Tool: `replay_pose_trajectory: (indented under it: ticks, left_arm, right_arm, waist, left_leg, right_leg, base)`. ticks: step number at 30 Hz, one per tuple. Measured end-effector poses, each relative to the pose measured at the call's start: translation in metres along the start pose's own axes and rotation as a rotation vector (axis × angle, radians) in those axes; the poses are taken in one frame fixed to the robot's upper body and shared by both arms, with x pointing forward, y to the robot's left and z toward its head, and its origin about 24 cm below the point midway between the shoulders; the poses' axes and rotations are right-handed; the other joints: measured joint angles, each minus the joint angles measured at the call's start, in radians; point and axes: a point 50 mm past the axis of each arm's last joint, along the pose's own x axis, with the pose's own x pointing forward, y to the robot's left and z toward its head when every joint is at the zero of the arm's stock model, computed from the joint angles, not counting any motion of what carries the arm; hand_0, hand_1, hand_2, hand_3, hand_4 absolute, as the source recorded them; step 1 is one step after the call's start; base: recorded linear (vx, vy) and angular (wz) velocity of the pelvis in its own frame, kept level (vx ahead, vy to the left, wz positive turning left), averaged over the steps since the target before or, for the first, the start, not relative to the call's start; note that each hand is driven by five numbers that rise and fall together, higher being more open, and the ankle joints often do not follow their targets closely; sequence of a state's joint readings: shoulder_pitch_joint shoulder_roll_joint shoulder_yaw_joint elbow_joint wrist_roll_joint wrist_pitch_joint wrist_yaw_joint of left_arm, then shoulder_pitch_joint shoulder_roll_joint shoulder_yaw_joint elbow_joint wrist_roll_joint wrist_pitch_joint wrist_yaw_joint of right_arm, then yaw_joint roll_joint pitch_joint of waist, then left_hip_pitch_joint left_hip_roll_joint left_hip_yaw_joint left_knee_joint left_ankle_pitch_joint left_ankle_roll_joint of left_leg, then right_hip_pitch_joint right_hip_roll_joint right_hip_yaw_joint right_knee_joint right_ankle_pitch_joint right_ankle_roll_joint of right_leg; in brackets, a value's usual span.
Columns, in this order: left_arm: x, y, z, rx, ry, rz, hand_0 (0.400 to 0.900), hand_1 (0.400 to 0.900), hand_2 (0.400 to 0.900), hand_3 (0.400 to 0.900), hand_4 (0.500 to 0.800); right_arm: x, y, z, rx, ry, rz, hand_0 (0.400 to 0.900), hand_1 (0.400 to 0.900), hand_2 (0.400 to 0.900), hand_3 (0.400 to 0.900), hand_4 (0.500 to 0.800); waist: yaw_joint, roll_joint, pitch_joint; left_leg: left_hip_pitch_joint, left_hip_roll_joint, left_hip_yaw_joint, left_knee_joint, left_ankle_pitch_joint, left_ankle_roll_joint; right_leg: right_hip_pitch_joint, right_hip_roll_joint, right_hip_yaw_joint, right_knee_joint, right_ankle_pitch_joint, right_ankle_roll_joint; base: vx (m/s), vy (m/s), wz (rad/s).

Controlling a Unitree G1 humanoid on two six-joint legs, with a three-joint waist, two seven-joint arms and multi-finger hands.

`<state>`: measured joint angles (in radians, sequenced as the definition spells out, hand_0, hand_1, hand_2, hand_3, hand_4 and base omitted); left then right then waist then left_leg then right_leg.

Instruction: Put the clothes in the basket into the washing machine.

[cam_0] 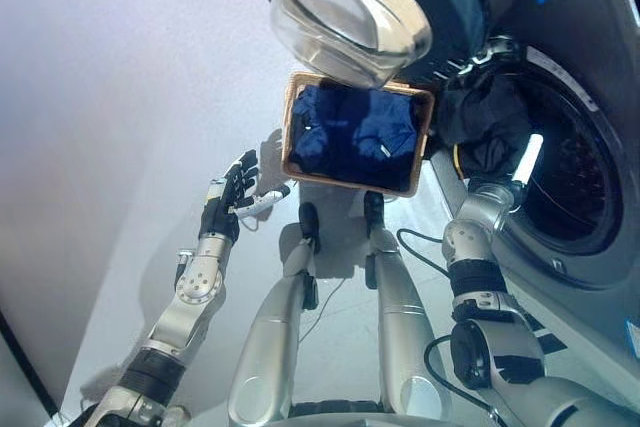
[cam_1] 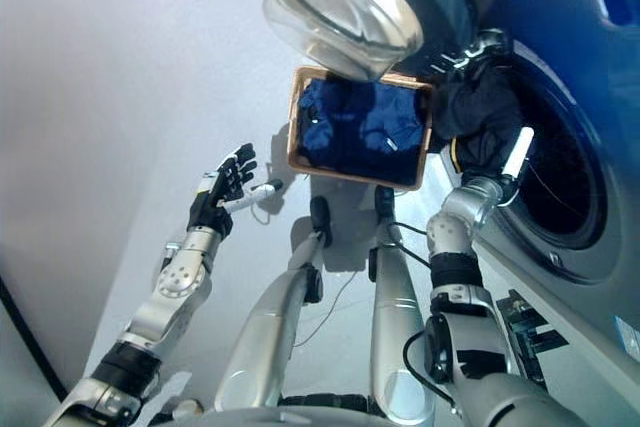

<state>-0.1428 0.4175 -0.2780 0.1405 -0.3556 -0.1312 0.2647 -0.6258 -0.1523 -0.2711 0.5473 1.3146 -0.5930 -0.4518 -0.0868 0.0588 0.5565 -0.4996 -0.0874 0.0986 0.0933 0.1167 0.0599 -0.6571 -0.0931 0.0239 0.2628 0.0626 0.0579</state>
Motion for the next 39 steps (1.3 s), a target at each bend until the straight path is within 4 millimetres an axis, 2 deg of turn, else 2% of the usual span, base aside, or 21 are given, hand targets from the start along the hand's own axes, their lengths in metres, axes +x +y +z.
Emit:
replay_pose_trajectory:
  ticks: [4, 7, 11, 12, 13, 14, 17, 24, 28, 37, 39]
  left_arm:
    - [-0.001, -0.004, -0.003, -0.023, 0.014, -0.018, 0.9, 0.9, 0.9, 0.9, 0.8]
    - [-0.001, -0.003, -0.002, -0.021, 0.011, -0.026, 0.9, 0.9, 0.9, 0.9, 0.8]
    - [-0.002, 0.001, -0.002, -0.011, 0.013, -0.03, 0.9, 0.9, 0.9, 0.9, 0.8]
    - [-0.003, 0.004, -0.003, -0.002, 0.017, -0.037, 0.9, 0.9, 0.9, 0.9, 0.8]
    - [-0.005, 0.006, -0.005, 0.002, 0.024, -0.034, 0.9, 0.9, 0.9, 0.9, 0.8]
    - [-0.006, 0.009, -0.007, 0.004, 0.032, -0.026, 0.9, 0.9, 0.9, 0.9, 0.8]
    - [-0.014, 0.018, -0.014, 0.012, 0.062, 0.001, 0.9, 0.9, 0.9, 0.9, 0.8]
    - [-0.017, 0.022, -0.016, 0.022, 0.075, -0.008, 0.9, 0.9, 0.9, 0.9, 0.8]
    - [-0.017, 0.022, -0.016, 0.022, 0.072, -0.008, 0.9, 0.9, 0.9, 0.9, 0.8]
    - [-0.017, 0.022, -0.016, 0.022, 0.071, -0.008, 0.9, 0.9, 0.9, 0.9, 0.8]
    - [-0.017, 0.02, -0.016, 0.015, 0.072, -0.008, 0.9, 0.9, 0.9, 0.9, 0.8]
  right_arm:
    - [0.006, -0.012, 0.025, 0.028, -0.091, -0.031, 0.4, 0.4, 0.4, 0.4, 0.5]
    - [0.012, -0.013, 0.04, 0.036, -0.137, -0.039, 0.4, 0.4, 0.4, 0.4, 0.5]
    - [0.023, -0.008, 0.04, 0.03, -0.146, -0.093, 0.4, 0.4, 0.4, 0.4, 0.5]
    - [0.029, -0.004, 0.044, 0.024, -0.16, -0.104, 0.42, 0.42, 0.42, 0.42, 0.512]
    - [0.034, 0.001, 0.049, 0.011, -0.17, -0.108, 0.588, 0.588, 0.588, 0.588, 0.613]
    - [0.038, 0.006, 0.052, 0.001, -0.179, -0.106, 0.9, 0.9, 0.9, 0.9, 0.8]
    - [0.047, 0.024, 0.059, -0.01, -0.181, -0.095, 0.9, 0.9, 0.9, 0.9, 0.8]
    - [0.051, 0.05, 0.049, -0.004, -0.123, -0.055, 0.9, 0.9, 0.9, 0.9, 0.8]
    - [0.051, 0.049, 0.048, -0.009, -0.119, -0.049, 0.9, 0.9, 0.9, 0.9, 0.8]
    - [0.047, 0.04, 0.044, -0.059, -0.135, -0.083, 0.9, 0.9, 0.9, 0.9, 0.8]
    - [0.04, 0.03, 0.038, -0.085, -0.119, -0.051, 0.9, 0.9, 0.9, 0.9, 0.8]
  waist:
    - [-0.015, -0.001, 0.0]
    - [-0.027, -0.001, -0.001]
    - [-0.007, 0.001, -0.002]
    - [-0.001, 0.002, -0.002]
    - [0.008, 0.002, -0.003]
    - [0.015, 0.003, -0.003]
    - [0.031, 0.004, -0.004]
    - [0.069, 0.008, -0.005]
    - [0.084, 0.008, -0.005]
    - [0.082, 0.019, -0.011]
    - [0.078, 0.019, -0.011]
  left_leg:
    - [0.045, 0.0, 0.018, 0.005, -0.013, 0.008]
    - [0.065, 0.0, 0.021, 0.007, -0.017, 0.011]
    - [0.073, 0.0, 0.02, 0.007, -0.017, 0.011]
    - [0.074, 0.0, 0.019, 0.007, -0.018, 0.009]
    - [0.074, -0.001, 0.017, 0.007, -0.019, 0.007]
    - [0.074, -0.002, 0.017, 0.007, -0.018, 0.006]
    - [0.074, -0.002, 0.013, 0.007, -0.017, 0.007]
    - [0.074, 0.0, -0.011, 0.007, -0.009, 0.003]
    - [0.075, -0.001, -0.017, 0.007, -0.007, 0.003]
    - [0.083, -0.003, -0.027, 0.007, -0.006, -0.002]
    - [0.093, -0.002, -0.027, 0.007, -0.004, 0.001]
  right_leg:
    - [0.048, 0.003, 0.016, -0.016, 0.005, 0.003]
    - [0.07, 0.002, 0.019, -0.021, 0.009, 0.002]
    - [0.079, 0.001, 0.019, -0.018, 0.009, 0.002]
    - [0.08, 0.001, 0.018, -0.018, 0.009, 0.002]
    - [0.08, -0.001, 0.016, -0.018, 0.009, 0.002]
    - [0.08, -0.002, 0.016, -0.018, 0.009, 0.002]
    - [0.082, -0.003, 0.01, -0.018, 0.009, 0.002]
    - [0.088, -0.004, -0.008, -0.016, 0.009, 0.0]
    - [0.093, -0.007, -0.016, -0.017, 0.009, 0.0]
    - [0.108, -0.012, -0.031, -0.017, 0.008, -0.001]
    - [0.118, -0.011, -0.031, -0.017, 0.008, -0.001]
  base:
    - [0.0, 0.012, -0.03]
    - [0.01, 0.006, 0.04]
    - [0.01, 0.005, 0.15]
    - [0.01, 0.014, 0.1]
    - [0.01, 0.002, 0.09]
    - [0.01, -0.002, 0.07]
    - [0.02, -0.011, 0.08]
    - [0.01, -0.01, 0.07]
    - [0.01, 0.002, 0.06]
    - [0.0, 0.001, 0.0]
    - [0.02, -0.002, -0.02]
